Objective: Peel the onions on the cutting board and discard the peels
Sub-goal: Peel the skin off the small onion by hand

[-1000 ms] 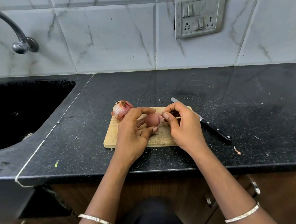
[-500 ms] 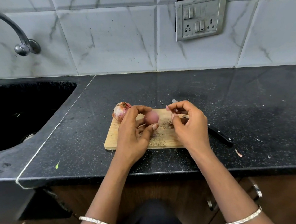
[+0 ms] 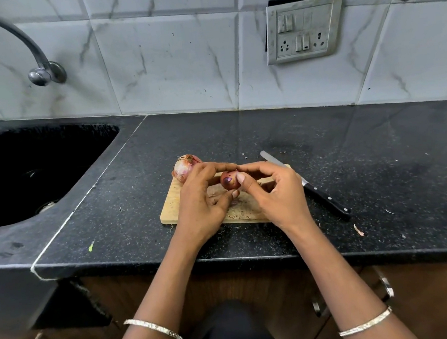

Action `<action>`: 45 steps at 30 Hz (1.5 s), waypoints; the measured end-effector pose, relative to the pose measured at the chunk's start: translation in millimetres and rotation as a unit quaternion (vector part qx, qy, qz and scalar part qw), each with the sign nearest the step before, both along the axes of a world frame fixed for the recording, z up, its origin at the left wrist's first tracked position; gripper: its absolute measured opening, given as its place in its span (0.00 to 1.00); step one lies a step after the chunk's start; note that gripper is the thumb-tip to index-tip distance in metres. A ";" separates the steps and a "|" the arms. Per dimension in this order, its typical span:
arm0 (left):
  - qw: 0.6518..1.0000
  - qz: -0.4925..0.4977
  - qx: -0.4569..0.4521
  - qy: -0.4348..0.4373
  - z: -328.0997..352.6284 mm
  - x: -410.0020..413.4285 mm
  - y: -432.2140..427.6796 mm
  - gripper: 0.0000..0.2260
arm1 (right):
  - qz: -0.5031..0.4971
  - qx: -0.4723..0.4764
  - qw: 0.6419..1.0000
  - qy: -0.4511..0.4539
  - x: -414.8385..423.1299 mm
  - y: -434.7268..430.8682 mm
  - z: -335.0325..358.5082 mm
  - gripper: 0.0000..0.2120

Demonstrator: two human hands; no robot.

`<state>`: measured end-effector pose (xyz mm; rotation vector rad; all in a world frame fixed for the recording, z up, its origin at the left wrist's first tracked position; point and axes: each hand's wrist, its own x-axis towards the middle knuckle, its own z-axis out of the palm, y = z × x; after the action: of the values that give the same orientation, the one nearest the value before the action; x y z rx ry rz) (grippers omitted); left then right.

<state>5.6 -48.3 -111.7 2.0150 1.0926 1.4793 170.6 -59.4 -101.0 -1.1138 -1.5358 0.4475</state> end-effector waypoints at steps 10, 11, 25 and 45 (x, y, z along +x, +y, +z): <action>0.995 0.052 -0.068 -0.052 5.8 1.8 -5.3 0.27 | -0.020 -0.002 1.000 0.013 3.0 -0.5 -0.4 0.03; 0.994 0.055 -0.069 -0.057 5.7 1.7 -5.4 0.25 | -0.018 0.006 1.000 0.008 2.2 -1.6 0.7 0.02; 0.993 -0.006 -0.082 -0.087 0.7 1.3 -5.0 0.20 | -0.064 0.097 0.992 -0.051 -0.2 -2.3 0.7 0.02; 0.991 -0.045 -0.081 -0.095 10.4 3.3 -14.0 0.20 | -0.094 0.050 0.990 -0.087 -2.8 2.9 -2.9 0.01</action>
<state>8.9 -62.3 -101.3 1.7509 0.9958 1.4514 167.8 -56.5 -103.9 -1.2317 -1.5678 0.1458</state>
